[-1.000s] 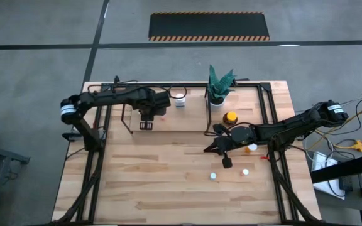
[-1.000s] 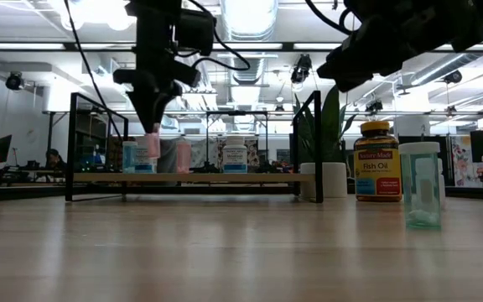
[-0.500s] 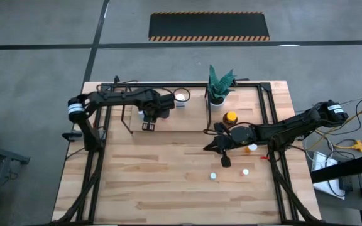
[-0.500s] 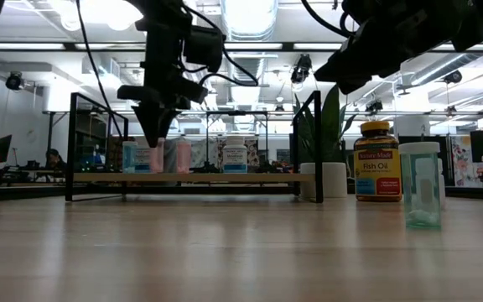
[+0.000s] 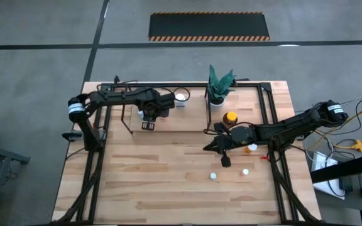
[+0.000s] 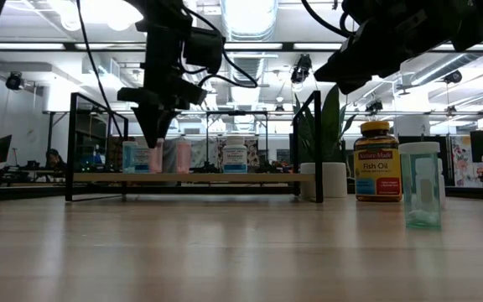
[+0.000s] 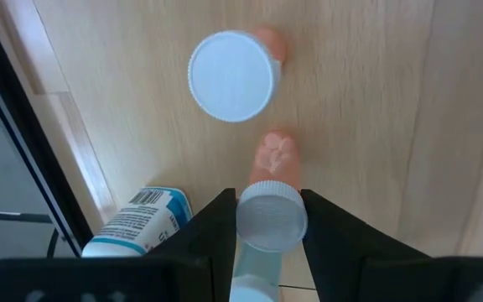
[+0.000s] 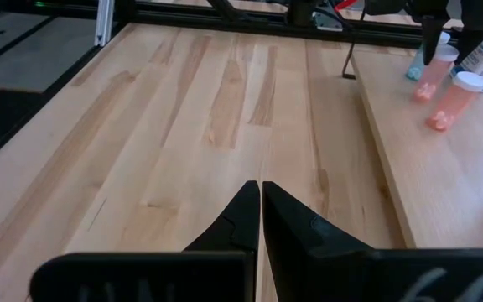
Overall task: Pick and place medicine bottles onto shelf by color
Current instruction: Put the left pink medicine bottle on the shelf
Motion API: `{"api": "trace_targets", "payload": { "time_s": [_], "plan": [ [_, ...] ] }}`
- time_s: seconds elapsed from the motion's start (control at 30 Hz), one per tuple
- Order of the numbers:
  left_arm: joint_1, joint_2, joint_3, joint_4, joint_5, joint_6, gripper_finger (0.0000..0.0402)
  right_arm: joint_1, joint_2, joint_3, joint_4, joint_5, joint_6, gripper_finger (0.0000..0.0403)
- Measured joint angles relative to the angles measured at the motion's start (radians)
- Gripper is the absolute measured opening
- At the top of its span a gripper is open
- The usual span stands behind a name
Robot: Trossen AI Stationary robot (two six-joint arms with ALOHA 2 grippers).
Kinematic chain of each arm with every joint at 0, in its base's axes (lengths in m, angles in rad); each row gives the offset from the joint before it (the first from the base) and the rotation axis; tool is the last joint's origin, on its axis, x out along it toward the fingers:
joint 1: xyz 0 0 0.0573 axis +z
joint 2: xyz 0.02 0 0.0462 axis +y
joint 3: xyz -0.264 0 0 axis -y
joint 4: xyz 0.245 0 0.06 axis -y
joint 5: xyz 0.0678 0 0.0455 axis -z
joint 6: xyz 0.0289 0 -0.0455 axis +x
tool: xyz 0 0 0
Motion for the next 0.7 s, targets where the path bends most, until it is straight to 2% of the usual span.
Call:
{"api": "trace_targets", "payload": {
  "time_s": [0.7],
  "plan": [
    [0.002,0.0,0.0,0.02,0.0,-0.001,0.0099,0.0,0.0,0.0,0.0,0.0,0.0,0.0009]
  ]
}}
